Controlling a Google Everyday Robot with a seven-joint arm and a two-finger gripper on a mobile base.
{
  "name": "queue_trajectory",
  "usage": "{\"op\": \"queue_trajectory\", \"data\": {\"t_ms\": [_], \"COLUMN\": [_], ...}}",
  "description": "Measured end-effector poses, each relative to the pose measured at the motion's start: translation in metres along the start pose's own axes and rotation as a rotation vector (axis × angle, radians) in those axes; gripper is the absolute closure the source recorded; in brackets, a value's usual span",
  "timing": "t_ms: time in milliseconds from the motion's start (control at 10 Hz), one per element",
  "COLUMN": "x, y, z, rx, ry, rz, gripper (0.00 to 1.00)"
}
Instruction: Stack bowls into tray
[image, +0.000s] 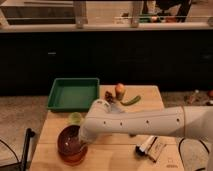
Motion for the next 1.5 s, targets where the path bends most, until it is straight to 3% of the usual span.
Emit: {"op": "queue_trajectory", "data": {"t_ms": [600, 700, 1200, 1500], "x": [-0.004, -0.002, 0.007, -0.002], "y": [-0.014, -0.014, -0.008, -0.013], "z": [0.023, 0.026, 0.031, 0.034], "rx": [0.016, 0.02, 0.035, 0.011], "ry": [-0.04, -0.042, -0.026, 0.008], "rz": [-0.014, -0.005, 0.068, 0.132], "gripper": [0.26, 0.22, 0.2, 0.2]}}
